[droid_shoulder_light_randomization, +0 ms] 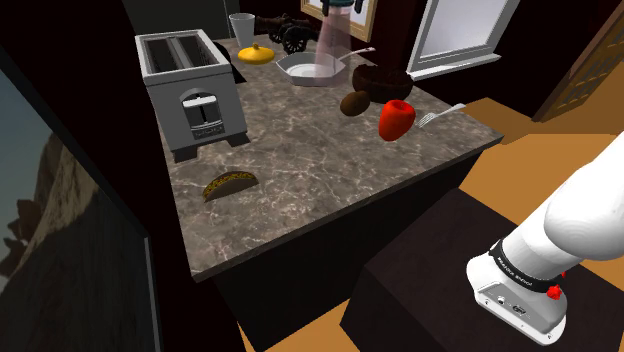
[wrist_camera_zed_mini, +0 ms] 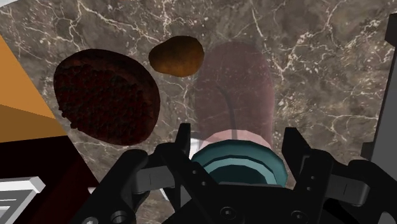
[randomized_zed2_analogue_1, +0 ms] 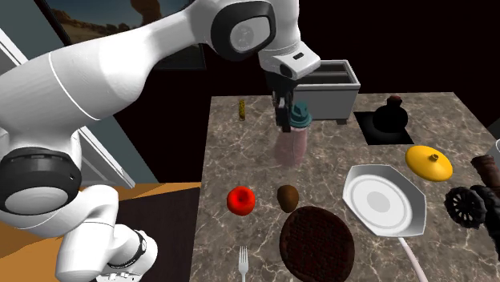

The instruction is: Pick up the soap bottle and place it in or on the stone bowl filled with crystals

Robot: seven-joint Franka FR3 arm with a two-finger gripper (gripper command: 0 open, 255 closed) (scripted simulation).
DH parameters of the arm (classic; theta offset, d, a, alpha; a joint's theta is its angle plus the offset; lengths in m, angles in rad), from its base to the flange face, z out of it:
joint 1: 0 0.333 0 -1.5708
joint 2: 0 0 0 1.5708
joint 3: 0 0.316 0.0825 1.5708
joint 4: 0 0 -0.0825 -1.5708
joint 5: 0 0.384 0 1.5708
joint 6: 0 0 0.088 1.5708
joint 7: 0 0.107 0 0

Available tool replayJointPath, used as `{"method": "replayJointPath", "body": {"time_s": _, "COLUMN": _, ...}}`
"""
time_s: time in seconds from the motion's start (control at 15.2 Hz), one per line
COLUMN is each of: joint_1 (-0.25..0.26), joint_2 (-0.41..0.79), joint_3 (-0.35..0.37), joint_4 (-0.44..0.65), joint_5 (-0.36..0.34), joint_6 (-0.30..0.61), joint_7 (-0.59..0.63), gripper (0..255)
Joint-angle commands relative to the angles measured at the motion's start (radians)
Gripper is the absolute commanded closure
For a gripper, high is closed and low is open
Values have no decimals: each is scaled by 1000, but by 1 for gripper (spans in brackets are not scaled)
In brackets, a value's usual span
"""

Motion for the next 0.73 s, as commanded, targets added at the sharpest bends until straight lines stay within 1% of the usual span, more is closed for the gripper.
{"method": "replayJointPath", "body": {"time_s": 0.0, "joint_1": 3, "joint_2": 19, "joint_3": 3, "joint_4": 50, "joint_5": -7, "joint_6": -32, "joint_7": 0, "gripper": 255}}
{"method": "replayJointPath", "body": {"time_s": 0.4, "joint_1": 16, "joint_2": 74, "joint_3": 12, "joint_4": 205, "joint_5": -30, "joint_6": -136, "joint_7": -5, "gripper": 255}}
{"method": "replayJointPath", "body": {"time_s": 0.46, "joint_1": 18, "joint_2": 78, "joint_3": 13, "joint_4": 216, "joint_5": -32, "joint_6": -143, "joint_7": -5, "gripper": 255}}
{"method": "replayJointPath", "body": {"time_s": 0.66, "joint_1": -26, "joint_2": 61, "joint_3": -21, "joint_4": 218, "joint_5": -12, "joint_6": -148, "joint_7": -80, "gripper": 255}}
